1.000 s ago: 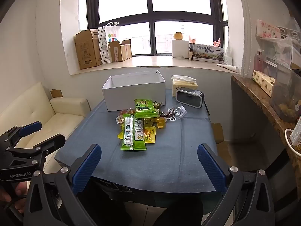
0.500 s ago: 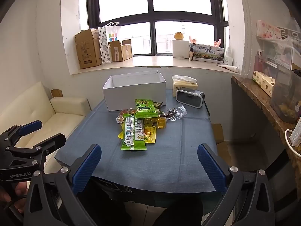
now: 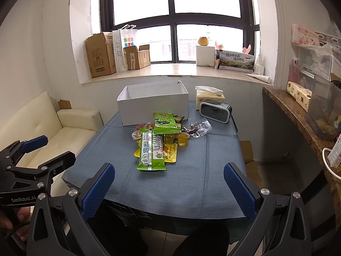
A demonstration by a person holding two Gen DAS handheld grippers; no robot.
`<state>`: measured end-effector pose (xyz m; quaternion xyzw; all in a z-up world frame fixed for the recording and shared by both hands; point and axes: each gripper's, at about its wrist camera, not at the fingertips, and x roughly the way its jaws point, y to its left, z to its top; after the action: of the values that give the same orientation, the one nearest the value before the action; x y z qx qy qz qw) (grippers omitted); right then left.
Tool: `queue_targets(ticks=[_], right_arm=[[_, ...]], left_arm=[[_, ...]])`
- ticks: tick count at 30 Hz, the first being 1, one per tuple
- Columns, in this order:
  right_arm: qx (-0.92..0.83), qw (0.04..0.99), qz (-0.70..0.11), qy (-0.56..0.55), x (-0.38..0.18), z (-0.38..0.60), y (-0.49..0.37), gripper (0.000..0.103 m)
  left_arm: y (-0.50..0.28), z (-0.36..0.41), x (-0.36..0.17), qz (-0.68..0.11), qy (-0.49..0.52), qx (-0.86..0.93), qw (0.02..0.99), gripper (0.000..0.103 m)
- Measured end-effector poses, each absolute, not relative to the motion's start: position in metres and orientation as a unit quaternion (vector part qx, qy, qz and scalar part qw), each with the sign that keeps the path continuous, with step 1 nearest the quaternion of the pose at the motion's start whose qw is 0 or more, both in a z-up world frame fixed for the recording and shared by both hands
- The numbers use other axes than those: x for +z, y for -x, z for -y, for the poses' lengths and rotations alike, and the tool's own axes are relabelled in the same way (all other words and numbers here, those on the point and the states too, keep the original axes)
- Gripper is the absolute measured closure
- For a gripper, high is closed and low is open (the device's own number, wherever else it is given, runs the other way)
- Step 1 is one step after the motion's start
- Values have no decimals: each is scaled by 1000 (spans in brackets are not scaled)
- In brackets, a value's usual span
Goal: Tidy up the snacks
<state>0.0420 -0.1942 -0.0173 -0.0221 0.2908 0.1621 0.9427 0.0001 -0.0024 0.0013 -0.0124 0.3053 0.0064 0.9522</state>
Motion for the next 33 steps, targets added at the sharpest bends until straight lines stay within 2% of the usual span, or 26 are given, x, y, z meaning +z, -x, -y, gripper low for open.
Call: queue_targets(ticks=[33], right_arm=[[163,942,-291,23,-20,195,-43,0]], left_arm=[[1,3,3,-306,11,9,952,0]])
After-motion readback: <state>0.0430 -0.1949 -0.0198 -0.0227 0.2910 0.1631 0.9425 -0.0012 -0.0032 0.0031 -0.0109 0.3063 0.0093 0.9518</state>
